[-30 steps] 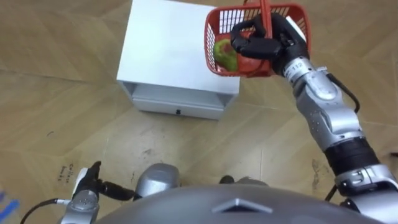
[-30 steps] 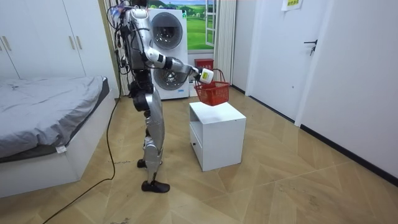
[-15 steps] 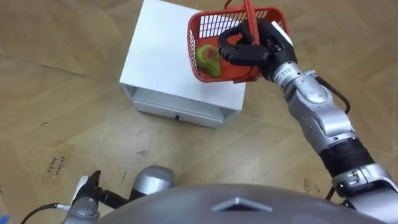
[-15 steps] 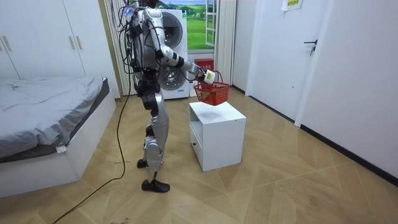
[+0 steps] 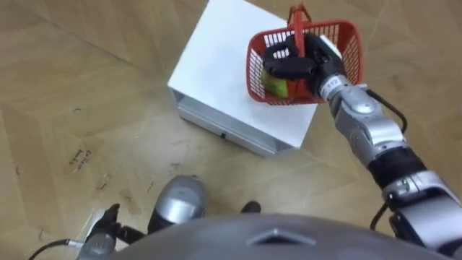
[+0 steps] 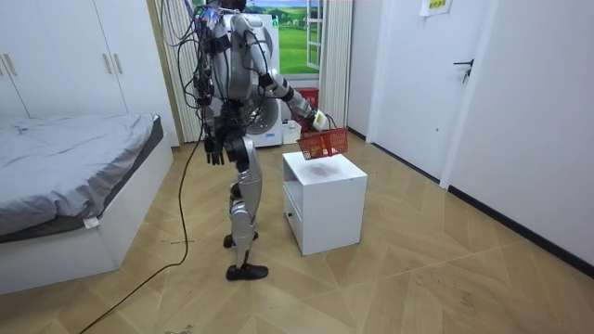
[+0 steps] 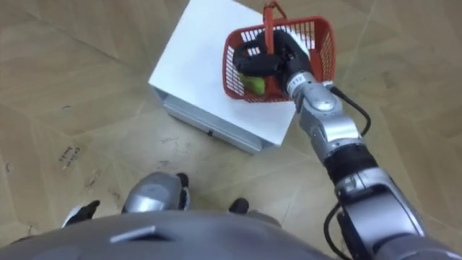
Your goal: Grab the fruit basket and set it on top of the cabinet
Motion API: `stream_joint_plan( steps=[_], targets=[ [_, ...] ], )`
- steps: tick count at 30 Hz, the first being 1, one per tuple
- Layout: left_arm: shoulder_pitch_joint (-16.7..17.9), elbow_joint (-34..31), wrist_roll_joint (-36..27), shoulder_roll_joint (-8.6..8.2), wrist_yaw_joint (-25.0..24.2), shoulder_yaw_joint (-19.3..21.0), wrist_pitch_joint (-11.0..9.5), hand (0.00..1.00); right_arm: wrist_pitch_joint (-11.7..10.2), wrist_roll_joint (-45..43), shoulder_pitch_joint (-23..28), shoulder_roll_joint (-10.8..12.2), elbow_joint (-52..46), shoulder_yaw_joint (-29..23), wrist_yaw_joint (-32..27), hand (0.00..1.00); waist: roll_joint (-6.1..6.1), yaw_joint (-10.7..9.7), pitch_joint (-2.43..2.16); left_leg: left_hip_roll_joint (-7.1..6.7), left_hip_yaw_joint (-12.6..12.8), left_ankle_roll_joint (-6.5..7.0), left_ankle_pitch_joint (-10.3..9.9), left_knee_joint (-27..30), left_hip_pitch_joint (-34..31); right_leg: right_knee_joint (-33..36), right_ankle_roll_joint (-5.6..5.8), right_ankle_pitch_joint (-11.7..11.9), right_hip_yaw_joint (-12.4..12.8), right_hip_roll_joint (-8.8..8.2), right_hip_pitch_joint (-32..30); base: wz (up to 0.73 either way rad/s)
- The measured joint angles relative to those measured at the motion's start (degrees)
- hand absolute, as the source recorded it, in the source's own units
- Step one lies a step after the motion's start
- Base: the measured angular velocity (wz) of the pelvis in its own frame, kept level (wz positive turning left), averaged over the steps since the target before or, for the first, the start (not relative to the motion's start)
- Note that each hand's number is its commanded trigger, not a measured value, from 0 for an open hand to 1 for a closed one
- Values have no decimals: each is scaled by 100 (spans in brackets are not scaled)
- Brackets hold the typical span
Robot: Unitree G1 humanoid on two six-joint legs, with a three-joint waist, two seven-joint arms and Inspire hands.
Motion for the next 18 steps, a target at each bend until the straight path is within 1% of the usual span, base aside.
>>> stream_joint_plan(
  steps=[1,2,3,6,7,12,13,15,16,17,18],
  targets=[
    [-5,-4,-5,-21,0,-2,14,0,0,16,-85,1,59,5,4,100,54,1,-2,-2,5,2,-2,-18,1,9,4,-7,-32,0,2,9],
    [-21,-4,-10,-19,0,-5,24,0,0,126,-147,1,148,5,29,100,84,-2,-8,-2,7,8,-6,-34,-1,21,-18,-31,-119,-9,3,7],
    [-30,-4,-10,-15,0,-3,33,0,0,186,-161,0,190,2,38,100,89,-1,-8,-2,5,16,-11,-34,-2,36,-38,-49,-147,-12,2,5],
    [-18,-9,-6,-18,-19,-4,56,0,3,291,-163,-1,324,-1,134,100,93,-15,-9,-8,-5,22,-38,-18,-1,220,-71,-164,-196,-53,-34,5],
    [2,-17,-6,-19,-26,-4,69,0,7,298,-161,-1,385,-1,179,100,93,-14,-26,-10,-5,20,-52,13,1,235,-82,-184,-208,-60,-25,0],
    [14,-4,-8,-20,-30,-4,107,0,13,298,-157,-1,397,-2,216,100,78,-9,-48,-27,-4,22,-50,25,14,313,-77,-215,-233,-85,-37,0],
    [20,4,-8,-21,-30,-4,127,0,13,301,-157,-1,397,-3,223,100,69,-3,-59,-28,-5,23,-50,22,17,316,-76,-216,-246,-87,-36,0],
    [25,7,-6,-21,-30,-4,168,0,13,328,-157,-2,397,-9,222,100,59,5,-66,-31,-12,23,-49,21,23,323,-75,-216,-307,-92,-33,0],
    [39,7,-4,-23,-31,-4,173,0,13,363,-157,-2,397,-9,222,97,55,9,-69,-55,-12,23,-49,22,28,323,-75,-216,-328,-93,-31,0],
    [58,4,-4,-31,-35,-7,179,0,13,394,-157,-2,398,-9,221,78,56,5,-70,-66,-15,23,-49,19,38,321,-73,-217,-350,-94,-25,0],
    [71,1,-4,-34,-36,-9,180,0,13,405,-157,-3,398,-9,219,31,58,-1,-71,-66,-20,23,-49,16,39,318,-73,-217,-381,-97,-20,4]
  ],
)
